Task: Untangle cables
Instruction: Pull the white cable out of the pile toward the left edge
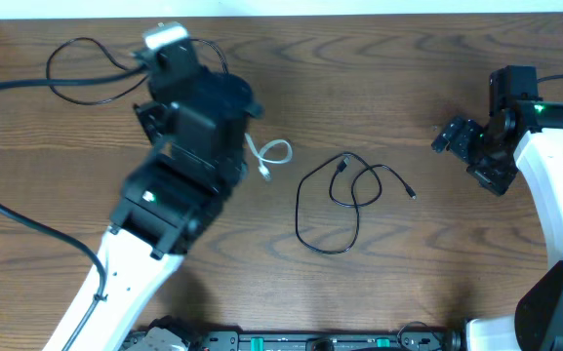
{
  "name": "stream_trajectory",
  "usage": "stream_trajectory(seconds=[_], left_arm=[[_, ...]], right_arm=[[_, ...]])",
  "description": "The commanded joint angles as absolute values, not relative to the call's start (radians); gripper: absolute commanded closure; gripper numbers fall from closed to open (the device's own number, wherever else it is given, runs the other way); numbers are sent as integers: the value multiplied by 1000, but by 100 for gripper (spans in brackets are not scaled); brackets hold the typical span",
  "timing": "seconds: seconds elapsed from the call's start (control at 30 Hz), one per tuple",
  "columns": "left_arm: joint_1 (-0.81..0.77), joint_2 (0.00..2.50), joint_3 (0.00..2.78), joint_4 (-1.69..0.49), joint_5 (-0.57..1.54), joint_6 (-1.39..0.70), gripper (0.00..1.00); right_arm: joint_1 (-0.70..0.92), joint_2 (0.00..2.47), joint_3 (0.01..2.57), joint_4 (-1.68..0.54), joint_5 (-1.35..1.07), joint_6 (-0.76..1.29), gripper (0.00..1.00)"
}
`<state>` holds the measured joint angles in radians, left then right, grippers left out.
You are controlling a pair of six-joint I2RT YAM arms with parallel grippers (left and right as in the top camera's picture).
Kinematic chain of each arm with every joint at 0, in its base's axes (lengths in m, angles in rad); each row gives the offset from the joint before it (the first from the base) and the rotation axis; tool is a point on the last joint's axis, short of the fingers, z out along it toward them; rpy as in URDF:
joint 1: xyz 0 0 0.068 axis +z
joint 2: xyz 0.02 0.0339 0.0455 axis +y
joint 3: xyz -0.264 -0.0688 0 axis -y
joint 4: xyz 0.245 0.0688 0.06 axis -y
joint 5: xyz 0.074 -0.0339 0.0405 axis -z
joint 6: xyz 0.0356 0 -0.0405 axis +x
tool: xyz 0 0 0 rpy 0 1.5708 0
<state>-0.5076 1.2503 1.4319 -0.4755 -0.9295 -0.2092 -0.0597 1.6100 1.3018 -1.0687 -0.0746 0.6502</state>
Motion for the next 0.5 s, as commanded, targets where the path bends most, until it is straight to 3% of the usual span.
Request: stream_trajectory(seconds=[0.0,0.17,0.47], left_arm=[[-367,1264,1435,-441,-720,-204,92],[-102,1302,1435,-344,-575,-205,92],[204,1445,1435,-276,-568,-146,92]], right_arm=[[-58,1609,1301,-1069,-73,657,1],[-58,1609,1301,-1069,-73,657,1],[-58,1609,1301,-1069,-73,657,1]])
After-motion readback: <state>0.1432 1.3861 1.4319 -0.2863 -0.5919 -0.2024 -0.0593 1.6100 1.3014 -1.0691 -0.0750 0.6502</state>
